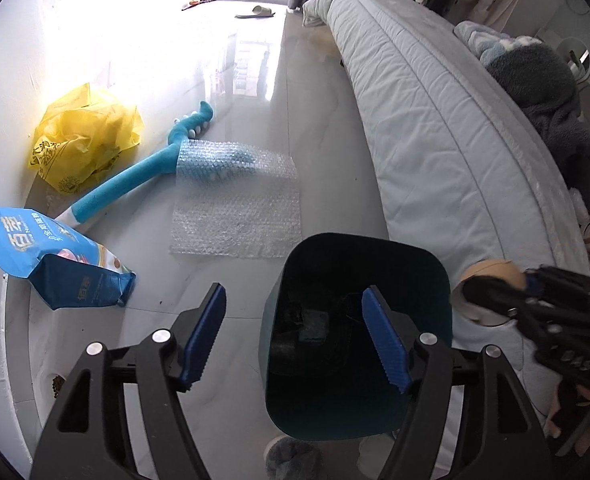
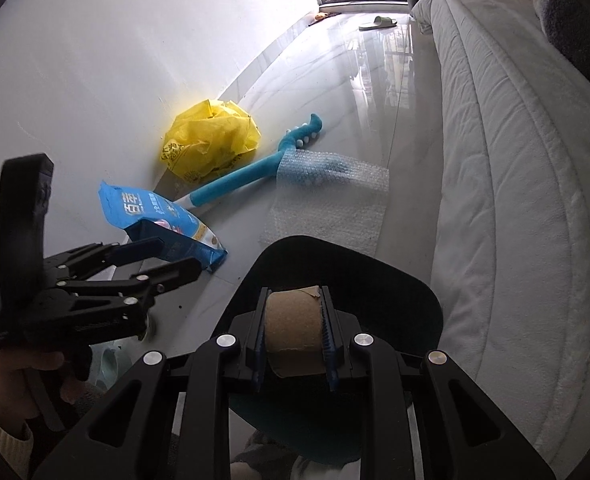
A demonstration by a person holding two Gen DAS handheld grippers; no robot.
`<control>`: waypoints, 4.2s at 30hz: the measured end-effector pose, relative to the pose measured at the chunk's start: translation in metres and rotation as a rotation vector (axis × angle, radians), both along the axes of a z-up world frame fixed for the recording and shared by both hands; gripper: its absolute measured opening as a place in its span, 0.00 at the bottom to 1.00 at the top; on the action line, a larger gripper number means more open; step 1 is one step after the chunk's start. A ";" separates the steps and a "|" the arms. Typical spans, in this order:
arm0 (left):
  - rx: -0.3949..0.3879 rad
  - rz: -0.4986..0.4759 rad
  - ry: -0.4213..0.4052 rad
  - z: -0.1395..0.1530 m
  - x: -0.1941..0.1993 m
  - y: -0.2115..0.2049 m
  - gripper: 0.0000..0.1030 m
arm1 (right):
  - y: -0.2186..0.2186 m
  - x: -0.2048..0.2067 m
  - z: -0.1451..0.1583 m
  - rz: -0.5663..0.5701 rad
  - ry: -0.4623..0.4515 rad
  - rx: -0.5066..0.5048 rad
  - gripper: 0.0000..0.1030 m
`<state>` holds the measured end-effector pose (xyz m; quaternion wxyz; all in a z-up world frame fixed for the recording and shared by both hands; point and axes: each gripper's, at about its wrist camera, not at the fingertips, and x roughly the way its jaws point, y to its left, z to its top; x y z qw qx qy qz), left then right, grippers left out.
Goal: Collect trash
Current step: 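Open the left gripper to drop the black piece into the bin, then open the right gripper to drop the cardboard tube into the bin, then swing both grippers back toward the white socks on the bed, then close the right gripper on a white rolled sock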
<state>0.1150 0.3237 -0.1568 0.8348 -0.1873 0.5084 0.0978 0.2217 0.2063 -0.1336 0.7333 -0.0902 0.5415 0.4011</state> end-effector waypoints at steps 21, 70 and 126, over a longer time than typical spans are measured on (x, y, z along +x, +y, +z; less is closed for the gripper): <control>0.012 0.026 -0.263 0.073 -0.005 0.007 0.72 | 0.015 -0.006 -0.067 0.028 0.085 -0.202 0.23; 0.051 -0.255 -0.600 0.177 0.067 -0.190 0.75 | -0.178 0.040 0.100 -0.240 -0.426 0.075 0.72; 0.065 -0.674 -0.531 0.120 0.166 -0.457 0.77 | -0.452 0.063 0.068 -0.622 -0.300 0.081 0.31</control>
